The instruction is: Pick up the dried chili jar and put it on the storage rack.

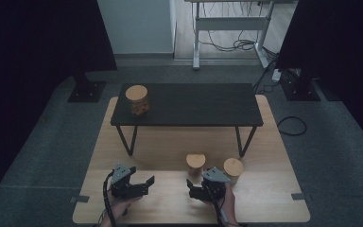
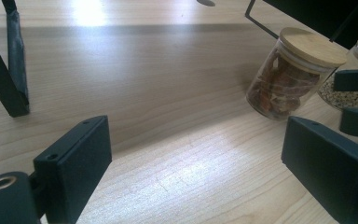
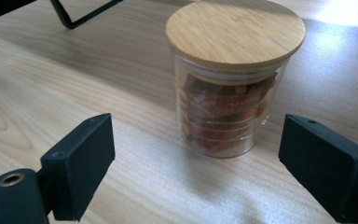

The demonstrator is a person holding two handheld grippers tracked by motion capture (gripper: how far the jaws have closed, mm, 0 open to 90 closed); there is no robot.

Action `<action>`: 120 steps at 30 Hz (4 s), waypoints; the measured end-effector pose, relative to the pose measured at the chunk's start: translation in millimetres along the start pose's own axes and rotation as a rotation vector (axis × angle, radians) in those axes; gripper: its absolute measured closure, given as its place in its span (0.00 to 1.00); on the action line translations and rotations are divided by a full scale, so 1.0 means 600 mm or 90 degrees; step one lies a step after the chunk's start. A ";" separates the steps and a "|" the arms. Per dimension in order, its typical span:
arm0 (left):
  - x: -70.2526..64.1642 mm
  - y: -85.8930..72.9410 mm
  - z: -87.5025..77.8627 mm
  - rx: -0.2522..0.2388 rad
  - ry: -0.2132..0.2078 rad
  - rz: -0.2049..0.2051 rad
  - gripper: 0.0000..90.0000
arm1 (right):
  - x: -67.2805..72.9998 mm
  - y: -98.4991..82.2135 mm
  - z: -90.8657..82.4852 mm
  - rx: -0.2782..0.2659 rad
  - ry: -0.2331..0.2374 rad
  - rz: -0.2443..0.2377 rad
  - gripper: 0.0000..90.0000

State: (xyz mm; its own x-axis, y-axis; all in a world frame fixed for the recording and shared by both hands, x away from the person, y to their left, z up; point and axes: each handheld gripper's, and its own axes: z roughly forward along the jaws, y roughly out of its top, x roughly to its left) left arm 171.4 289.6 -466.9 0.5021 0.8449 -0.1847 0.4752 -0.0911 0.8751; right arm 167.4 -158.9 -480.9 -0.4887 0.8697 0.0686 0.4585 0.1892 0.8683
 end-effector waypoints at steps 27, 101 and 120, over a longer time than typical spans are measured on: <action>0.005 -0.004 0.000 -0.003 -0.002 -0.001 0.09 | -0.012 0.025 0.035 0.024 -0.012 0.018 0.13; 0.006 -0.008 0.004 0.004 -0.010 0.004 0.10 | 0.002 0.061 0.119 0.054 -0.062 0.071 0.18; 0.006 -0.009 0.003 0.002 -0.008 0.002 0.10 | 0.011 0.056 0.116 0.039 -0.070 0.053 0.26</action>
State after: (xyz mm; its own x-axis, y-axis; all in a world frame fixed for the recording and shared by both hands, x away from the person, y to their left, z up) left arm 171.9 292.1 -473.1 0.5125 0.8382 -0.1866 0.4751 -0.0958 0.8747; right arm 231.3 -115.1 -485.5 -0.3643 0.9276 0.0823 0.5401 0.1385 0.8301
